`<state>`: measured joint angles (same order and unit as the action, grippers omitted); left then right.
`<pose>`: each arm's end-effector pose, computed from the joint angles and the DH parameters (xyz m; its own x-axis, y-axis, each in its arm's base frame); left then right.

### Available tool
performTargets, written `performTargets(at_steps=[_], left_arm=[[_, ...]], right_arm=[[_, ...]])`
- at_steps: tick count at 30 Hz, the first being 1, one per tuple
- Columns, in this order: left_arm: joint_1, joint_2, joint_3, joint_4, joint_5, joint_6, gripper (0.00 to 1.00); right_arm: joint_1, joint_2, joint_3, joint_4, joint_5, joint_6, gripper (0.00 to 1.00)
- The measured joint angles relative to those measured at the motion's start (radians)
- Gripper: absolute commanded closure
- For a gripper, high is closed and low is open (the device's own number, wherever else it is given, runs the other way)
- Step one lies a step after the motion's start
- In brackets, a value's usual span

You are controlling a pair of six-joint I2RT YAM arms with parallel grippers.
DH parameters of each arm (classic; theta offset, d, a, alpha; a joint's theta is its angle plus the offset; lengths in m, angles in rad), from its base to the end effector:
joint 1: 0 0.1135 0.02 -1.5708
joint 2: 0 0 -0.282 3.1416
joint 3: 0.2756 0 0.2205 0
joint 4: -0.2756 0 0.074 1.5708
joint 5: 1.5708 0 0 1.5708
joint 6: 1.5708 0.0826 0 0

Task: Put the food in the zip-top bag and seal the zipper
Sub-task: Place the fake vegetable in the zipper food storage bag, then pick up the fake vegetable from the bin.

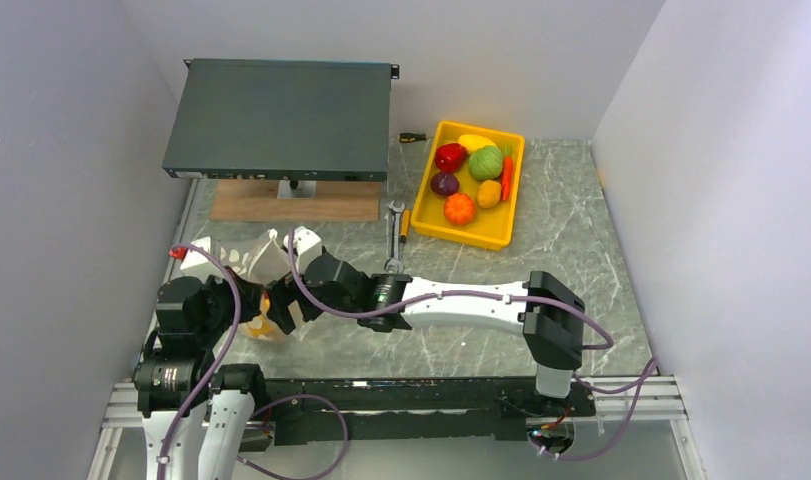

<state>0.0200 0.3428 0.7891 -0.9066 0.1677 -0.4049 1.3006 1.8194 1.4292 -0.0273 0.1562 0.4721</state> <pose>0.0594 -0.0126 0.2849 -0.4593 -0.3977 -0.7943 -0.0556 0.9053 -0.4211 0.1327 0.4309 0.2985 -0.5121 -0.1658 -0.8428 -0.7648 0.5346 0.3595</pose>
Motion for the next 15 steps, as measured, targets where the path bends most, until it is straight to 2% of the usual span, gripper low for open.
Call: performTargets(at_steps=[5,10,15], left_arm=[[0.0,0.0,0.0,0.0,0.0,0.0,1.0],[0.0,0.0,0.0,0.0,0.0,0.0,1.0],[0.0,0.0,0.0,0.001,0.002,0.0,1.0]], right_arm=[[-0.016,-0.062,-0.065,-0.011,-0.001,0.0,0.02],[-0.089,-0.238,-0.209,-0.025,0.015,-0.003,0.02],[-0.293,-0.461,-0.419,-0.008,0.032,-0.005,0.01]])
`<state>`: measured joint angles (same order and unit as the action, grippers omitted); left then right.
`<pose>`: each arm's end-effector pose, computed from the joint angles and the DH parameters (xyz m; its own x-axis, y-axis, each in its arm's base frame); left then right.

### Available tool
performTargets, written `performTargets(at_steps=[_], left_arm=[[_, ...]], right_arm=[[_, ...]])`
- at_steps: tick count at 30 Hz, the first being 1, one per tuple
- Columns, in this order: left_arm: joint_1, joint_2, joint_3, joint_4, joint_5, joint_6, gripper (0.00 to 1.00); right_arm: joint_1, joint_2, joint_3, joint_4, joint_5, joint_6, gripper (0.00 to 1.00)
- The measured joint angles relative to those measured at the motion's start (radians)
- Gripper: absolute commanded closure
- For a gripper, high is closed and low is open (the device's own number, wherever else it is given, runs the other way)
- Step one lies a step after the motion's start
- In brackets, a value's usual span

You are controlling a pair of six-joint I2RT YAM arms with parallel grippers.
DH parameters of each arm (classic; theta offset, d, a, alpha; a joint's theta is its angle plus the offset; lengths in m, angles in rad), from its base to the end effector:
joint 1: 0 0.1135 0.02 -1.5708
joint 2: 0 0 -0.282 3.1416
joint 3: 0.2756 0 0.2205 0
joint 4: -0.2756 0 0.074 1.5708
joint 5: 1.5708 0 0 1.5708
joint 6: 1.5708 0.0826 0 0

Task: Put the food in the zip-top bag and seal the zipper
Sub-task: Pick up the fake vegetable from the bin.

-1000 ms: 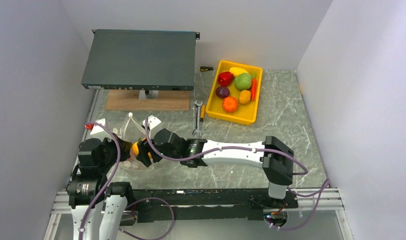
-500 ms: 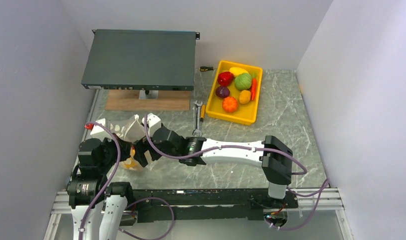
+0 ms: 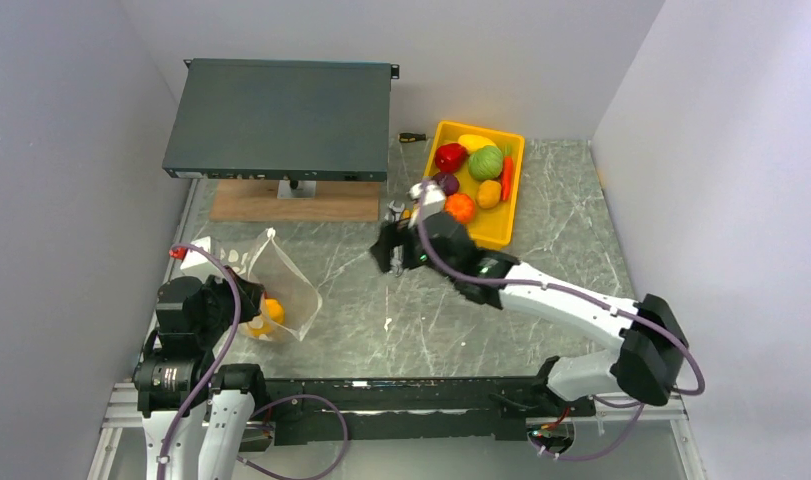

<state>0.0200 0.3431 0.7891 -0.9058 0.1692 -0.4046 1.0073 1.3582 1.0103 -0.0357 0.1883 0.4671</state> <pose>0.0595 -0.0127 0.2851 -0.4595 -0.3973 -0.7944 -0.0541 0.9052 -0.4215 0.1863 0.2659 0.3152 -0.5107 0.0199 -0.8595 -0.5687 0.7420 0.3550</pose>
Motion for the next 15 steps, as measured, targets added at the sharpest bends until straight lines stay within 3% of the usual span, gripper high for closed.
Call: performTargets(at_steps=[8,15], left_arm=[[0.0,0.001,0.0,0.001,0.003,0.0,1.0],[0.0,0.001,0.0,0.002,0.01,0.0,1.0]], right_arm=[[-0.424,-0.013,-0.1,-0.024,0.054,0.023,0.01],[-0.742,0.3,0.048,-0.035,-0.132,0.113,0.01]])
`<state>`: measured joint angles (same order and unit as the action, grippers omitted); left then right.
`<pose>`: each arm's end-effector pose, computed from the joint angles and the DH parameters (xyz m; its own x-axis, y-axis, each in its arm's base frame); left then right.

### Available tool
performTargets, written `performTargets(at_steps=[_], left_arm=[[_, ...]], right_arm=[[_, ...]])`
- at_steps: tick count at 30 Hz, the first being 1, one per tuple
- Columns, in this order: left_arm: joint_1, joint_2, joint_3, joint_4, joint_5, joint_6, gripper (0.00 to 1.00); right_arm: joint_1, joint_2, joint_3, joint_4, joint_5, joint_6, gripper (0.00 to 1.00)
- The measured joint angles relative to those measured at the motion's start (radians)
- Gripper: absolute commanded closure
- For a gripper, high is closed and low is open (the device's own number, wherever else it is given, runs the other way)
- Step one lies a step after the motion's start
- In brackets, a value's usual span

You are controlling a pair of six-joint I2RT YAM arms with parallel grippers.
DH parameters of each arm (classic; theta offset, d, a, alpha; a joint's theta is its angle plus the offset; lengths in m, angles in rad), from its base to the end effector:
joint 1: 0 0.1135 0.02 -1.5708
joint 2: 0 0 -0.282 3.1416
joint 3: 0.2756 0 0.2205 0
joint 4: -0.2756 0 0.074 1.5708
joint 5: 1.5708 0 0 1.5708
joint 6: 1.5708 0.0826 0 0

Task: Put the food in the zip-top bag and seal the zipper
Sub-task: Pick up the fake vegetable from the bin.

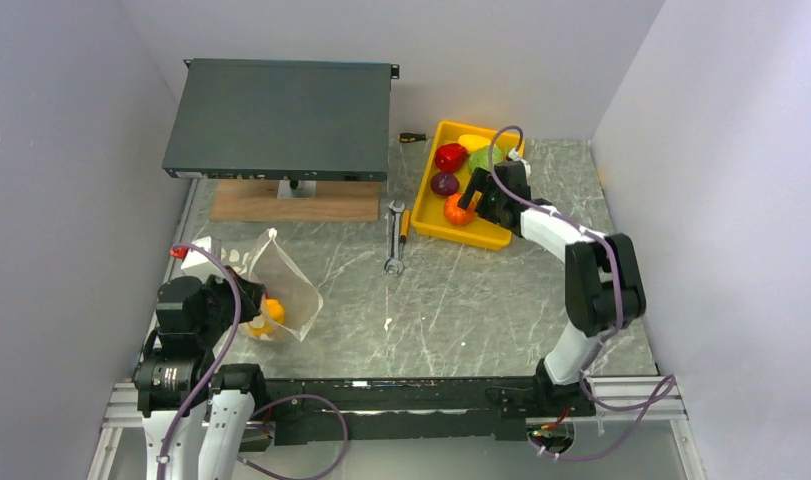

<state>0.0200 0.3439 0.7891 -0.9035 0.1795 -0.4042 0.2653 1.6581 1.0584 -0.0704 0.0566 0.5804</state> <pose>0.0597 -0.0136 0.2854 -0.4619 -0.3963 -0.7935 -0.0449 0.9039 -0.4253 0.3643 0.0941 0.2270 -0.6213 0.3985 -0.6747 0.1455 0.9047 0.4004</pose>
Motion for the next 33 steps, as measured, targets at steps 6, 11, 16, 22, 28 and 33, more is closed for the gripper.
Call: performTargets(at_steps=[6,11,16,22,28,33], left_arm=[[0.0,0.0,0.0,0.0,0.0,0.0,1.0],[0.0,0.002,0.0,0.0,0.001,0.0,1.0],[0.0,0.008,0.0,0.0,0.005,0.0,1.0],[0.0,0.008,0.0,0.0,0.007,0.0,1.0],[0.0,0.013,0.0,0.0,0.007,0.0,1.0],[0.0,0.013,0.0,0.0,0.007,0.0,1.0]], right_arm=[[-0.048,0.167,0.066,-0.003,-0.081,0.034,0.0],[-0.042,0.223,0.117,0.023,-0.11,0.04,0.01],[-0.046,0.257,0.122,0.09,-0.143,0.047,0.14],[-0.06,0.259,0.083,0.184,-0.206,0.05,0.61],[-0.064,0.244,0.056,0.213,-0.233,0.051,0.93],[-0.064,0.137,-0.01,0.198,-0.25,0.047,1.0]])
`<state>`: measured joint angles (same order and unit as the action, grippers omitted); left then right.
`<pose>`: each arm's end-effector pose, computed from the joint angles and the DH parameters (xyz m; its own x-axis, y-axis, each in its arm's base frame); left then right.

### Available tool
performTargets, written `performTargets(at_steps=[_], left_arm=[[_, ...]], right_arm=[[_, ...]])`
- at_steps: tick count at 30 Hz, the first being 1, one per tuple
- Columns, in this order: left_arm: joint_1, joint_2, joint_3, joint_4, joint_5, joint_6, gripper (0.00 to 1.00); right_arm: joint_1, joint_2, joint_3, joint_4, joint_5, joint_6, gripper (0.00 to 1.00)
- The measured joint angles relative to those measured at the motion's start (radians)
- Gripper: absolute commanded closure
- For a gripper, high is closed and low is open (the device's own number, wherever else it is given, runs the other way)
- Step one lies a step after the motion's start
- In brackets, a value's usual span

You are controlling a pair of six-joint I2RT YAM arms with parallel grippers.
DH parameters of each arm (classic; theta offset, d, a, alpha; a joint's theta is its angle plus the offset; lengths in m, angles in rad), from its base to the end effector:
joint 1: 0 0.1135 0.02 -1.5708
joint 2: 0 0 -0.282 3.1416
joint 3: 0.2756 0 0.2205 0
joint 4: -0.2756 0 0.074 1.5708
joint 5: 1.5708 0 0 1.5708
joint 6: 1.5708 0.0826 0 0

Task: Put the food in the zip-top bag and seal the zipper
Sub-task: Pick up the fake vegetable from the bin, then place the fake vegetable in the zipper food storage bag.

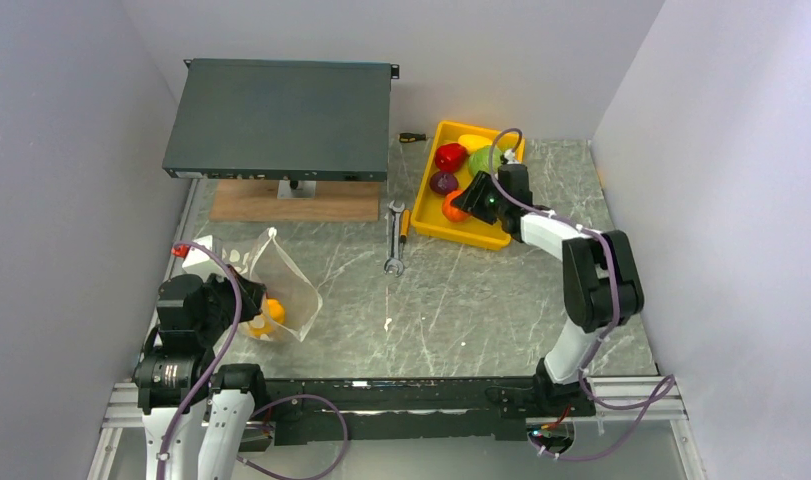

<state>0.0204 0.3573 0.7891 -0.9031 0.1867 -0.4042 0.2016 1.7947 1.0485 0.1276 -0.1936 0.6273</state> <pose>0.0620 -0.0141 0.2850 -0.4745 -0.3962 -0.7860 -0.0449 0.9027 -0.4279 0.3941 0.0968 0.1986 -0.6654 0.4519 -0.5941 0.0501 0.8211 0.5685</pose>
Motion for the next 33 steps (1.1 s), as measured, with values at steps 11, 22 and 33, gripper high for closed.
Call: performTargets(at_steps=[11,22,33], left_arm=[[0.0,0.0,0.0,0.0,0.0,0.0,1.0],[0.0,0.0,0.0,0.0,0.0,0.0,1.0],[0.0,0.0,0.0,0.0,-0.002,0.0,1.0]], right_arm=[[0.143,-0.38,-0.209,-0.012,-0.035,-0.011,1.0],[0.723,-0.517,-0.395,0.068,0.01,0.089,1.0],[1.068,-0.416,-0.179,0.058,0.233,0.002,1.0]])
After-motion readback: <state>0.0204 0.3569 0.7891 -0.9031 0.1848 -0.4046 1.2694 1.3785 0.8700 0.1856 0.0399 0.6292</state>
